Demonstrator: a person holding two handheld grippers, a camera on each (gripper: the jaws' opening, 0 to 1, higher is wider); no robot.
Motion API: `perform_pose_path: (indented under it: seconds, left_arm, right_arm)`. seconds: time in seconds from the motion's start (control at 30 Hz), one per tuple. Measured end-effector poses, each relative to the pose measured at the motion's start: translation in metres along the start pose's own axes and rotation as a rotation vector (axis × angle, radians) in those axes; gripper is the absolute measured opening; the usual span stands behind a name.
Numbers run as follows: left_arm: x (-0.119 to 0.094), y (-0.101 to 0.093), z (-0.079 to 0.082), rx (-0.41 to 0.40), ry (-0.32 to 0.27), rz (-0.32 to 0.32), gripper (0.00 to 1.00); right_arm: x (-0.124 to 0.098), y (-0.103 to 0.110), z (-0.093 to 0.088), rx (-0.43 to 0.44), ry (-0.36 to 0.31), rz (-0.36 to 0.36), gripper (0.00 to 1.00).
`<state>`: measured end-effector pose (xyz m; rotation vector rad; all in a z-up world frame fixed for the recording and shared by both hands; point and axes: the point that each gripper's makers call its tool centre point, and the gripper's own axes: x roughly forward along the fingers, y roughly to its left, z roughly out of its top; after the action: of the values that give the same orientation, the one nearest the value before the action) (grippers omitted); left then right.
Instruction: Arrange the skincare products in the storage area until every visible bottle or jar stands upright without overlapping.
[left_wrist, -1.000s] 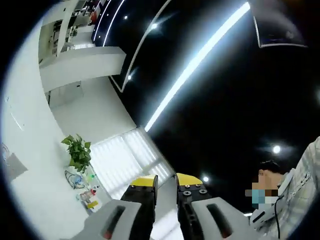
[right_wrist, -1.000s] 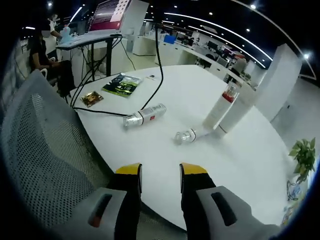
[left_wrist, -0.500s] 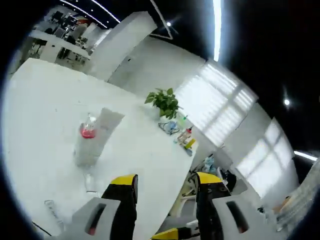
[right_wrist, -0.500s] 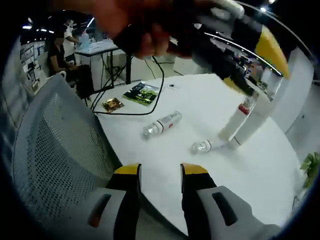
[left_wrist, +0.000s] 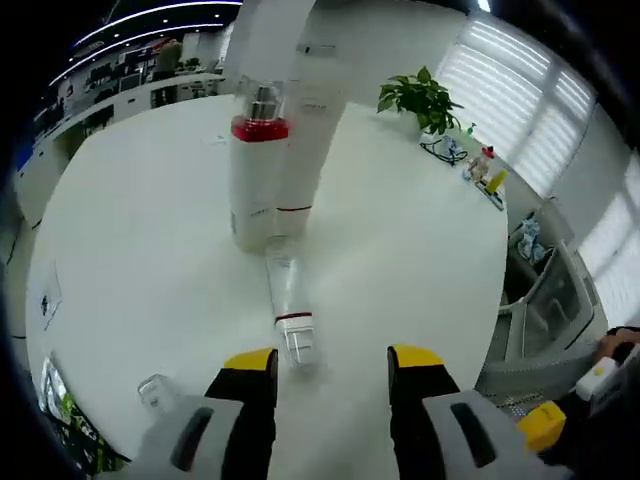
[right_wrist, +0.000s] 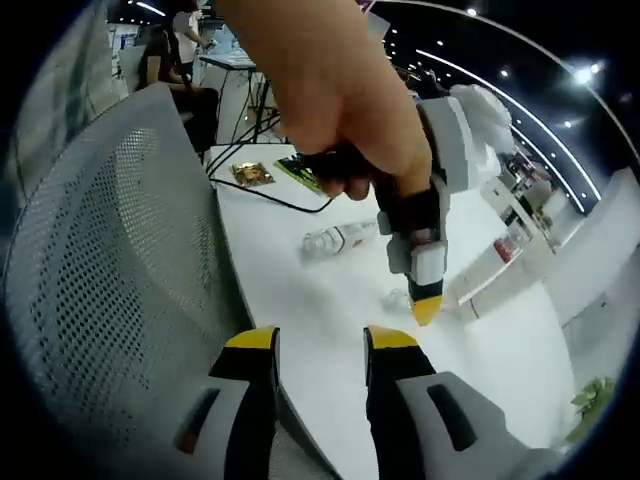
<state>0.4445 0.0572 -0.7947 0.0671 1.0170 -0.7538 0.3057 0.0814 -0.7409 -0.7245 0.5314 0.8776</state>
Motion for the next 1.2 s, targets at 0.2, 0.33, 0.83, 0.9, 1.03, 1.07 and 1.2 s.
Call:
perform_pose_path:
  seconds: [0.2,0.33,0.83,0.9,1.03,1.07,1.2]
  left_arm:
    - [0.023,0.01,-0.009,0.042,0.108,0.056,0.24]
    - [0.031,0.011,-0.009,-0.024,0.099,0.068,0.24]
    - [-0.001,-0.026,-0.029,-0.046,0.078,-0.065,0.2]
    - [-0.008,-0.033,-0.03,-0.047,0.062,-0.106,0.2]
    - [-0.027,-0.043,-0.036,-0.04,0.071,-0.182,0.2]
    - [-0.034,-0.044,-0.037,-0.02,0.069,-0.189,0.2]
    - [-0.056,-0.046,-0.039,-0.01,0.045,-0.209,0.2]
  right_arm:
    - [-0.001,-0.002,-0.002,0.049,-0.007,0.002,0.32]
    - [0.0,0.001,-0.002,0.031,-0.007,0.008,0.32]
    - [-0.003,-0.005,0.001,0.066,-0.032,-0.006,0.33]
    - [-0.004,-0.008,0.005,0.085,-0.054,-0.011,0.35]
    - [-0.006,-0.009,0.009,0.101,-0.074,-0.007,0.36]
    - [-0.007,-0.009,0.009,0.107,-0.078,-0.006,0.36]
    - [-0.011,-0.016,0.017,0.148,-0.123,-0.011,0.36]
